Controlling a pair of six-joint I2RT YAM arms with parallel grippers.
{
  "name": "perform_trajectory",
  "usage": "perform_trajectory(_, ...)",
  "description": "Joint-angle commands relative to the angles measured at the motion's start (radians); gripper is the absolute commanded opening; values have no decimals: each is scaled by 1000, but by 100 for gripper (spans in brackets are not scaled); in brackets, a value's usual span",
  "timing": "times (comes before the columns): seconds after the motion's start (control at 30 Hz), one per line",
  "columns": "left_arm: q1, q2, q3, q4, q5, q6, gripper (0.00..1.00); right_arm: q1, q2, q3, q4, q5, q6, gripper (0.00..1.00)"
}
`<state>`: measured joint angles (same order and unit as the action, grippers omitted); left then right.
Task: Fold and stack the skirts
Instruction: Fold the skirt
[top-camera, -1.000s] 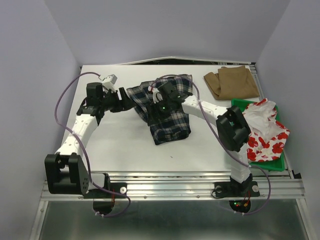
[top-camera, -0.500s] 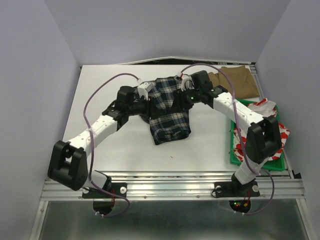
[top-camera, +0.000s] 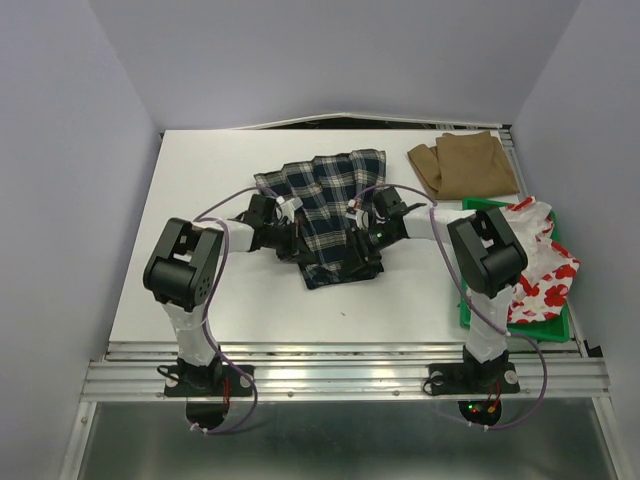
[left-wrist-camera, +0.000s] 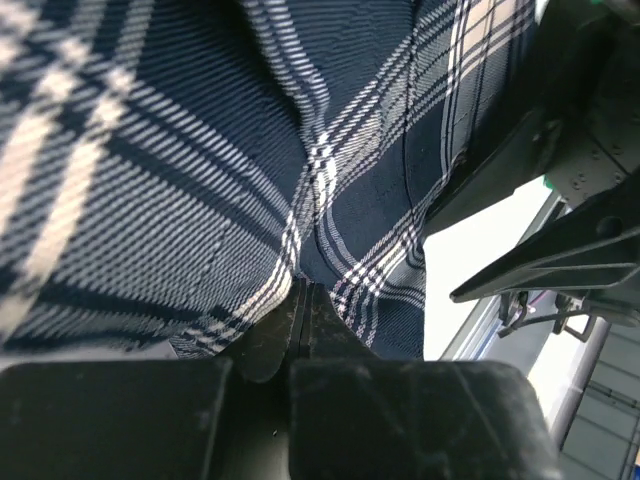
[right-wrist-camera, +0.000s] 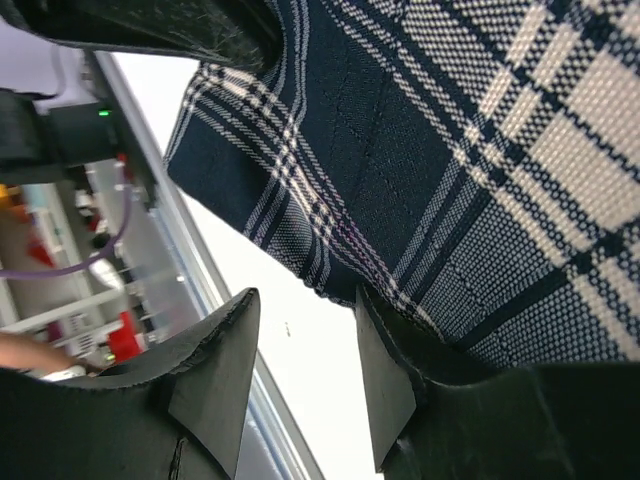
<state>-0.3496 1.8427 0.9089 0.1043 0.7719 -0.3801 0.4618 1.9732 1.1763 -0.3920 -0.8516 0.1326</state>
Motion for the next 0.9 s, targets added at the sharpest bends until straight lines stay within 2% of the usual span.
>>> perform_trajectory(0.0,35,29,24,-63,-42,43,0,-6,78,3,82,-67,22,49)
perform_trajectory(0.07,47,-2,50,-100,-31,88,0,-6,88,0,111,-89,47,50)
perform_trajectory(0.1,46,-26,59,-113,-26,111,4,-6,87,-4,119,-104,50,50)
perform_trajectory(0.17,43,-143,68,-138,-32,151,20,-6,79,-6,122,-119,55,52)
perform_trajectory(0.2,40,-195,67,-138,-55,199,34,-6,61,-6,122,-136,59,53)
perform_trajectory(0.23,37,-292,67,-146,-75,228,41,-6,46,-3,122,-142,68,55)
perform_trajectory(0.3,24,-380,79,-178,-159,308,58,-6,9,11,120,-161,87,58)
perform_trajectory(0.33,-3,-457,91,-216,-196,413,63,-6,-38,38,117,-162,100,62)
perform_trajectory(0.4,-69,-526,94,-248,-319,533,68,-6,-112,77,116,-156,113,66)
perform_trajectory(0.43,-93,-584,88,-270,-357,646,70,-6,-132,120,114,-146,119,69)
perform_trajectory(0.5,-144,-628,71,-290,-446,743,73,-6,-161,164,111,-100,114,72)
perform_trajectory(0.57,-251,-655,45,-314,-570,846,73,-17,-165,231,87,-40,70,76)
perform_trajectory(0.67,-366,-636,36,-334,-661,912,73,-38,-122,307,27,31,22,76)
perform_trajectory(0.77,-373,-582,79,-333,-674,919,73,-84,-90,391,27,111,-11,75)
perform_trajectory(0.87,-373,-506,131,-299,-616,870,71,-84,-13,482,25,195,-56,72)
